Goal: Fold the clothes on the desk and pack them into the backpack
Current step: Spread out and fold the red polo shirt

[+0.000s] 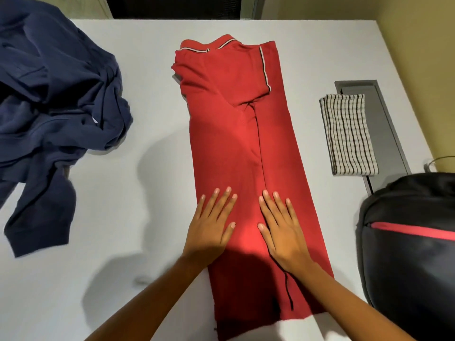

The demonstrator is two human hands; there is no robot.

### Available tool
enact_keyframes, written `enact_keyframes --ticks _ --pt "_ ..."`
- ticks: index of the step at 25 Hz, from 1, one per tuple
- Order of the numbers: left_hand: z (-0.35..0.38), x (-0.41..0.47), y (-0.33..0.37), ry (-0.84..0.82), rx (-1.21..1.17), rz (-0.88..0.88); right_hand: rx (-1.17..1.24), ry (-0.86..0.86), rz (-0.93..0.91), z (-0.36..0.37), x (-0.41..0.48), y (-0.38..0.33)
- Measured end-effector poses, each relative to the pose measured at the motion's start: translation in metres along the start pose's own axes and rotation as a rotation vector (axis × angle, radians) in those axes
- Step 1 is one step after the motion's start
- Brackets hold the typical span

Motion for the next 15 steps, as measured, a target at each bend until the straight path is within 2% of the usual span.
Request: enact_keyframes --ticks 3,5,8,10,15 --pt "0.002 -0.028 0.006 -0.031 -0.042 0.038 0.109 -0.018 -0.007 0.000 -0.042 -0.004" --pt "-0.002 -0.052 0.007 -0.024 -0.148 0.012 0.193 0.010 0.059 -0.005 -0.066 0.002" --pt "-0.003 -0.092 0.008 -0.020 -0.291 -0.051 0.140 0.082 0.354 -0.015 -0.102 0.029" --pt "-0.003 -0.116 0.009 -0.013 -0.387 -0.108 0.188 0.115 0.540 -0.017 -0.128 0.043" --pt "-0.020 -0.159 0.009 0.159 -0.637 -0.312 0.221 0.115 0.511 -0.016 -0.168 0.034"
Point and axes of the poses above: each hand's wrist, its own x-axis towards the middle knuckle, its own z-axis out of the palm, y = z × x, the point moved 9 cm from there along x, towards the middle knuckle, and after that the axes turned 2 degrees about -x, right-handed, at the moved point
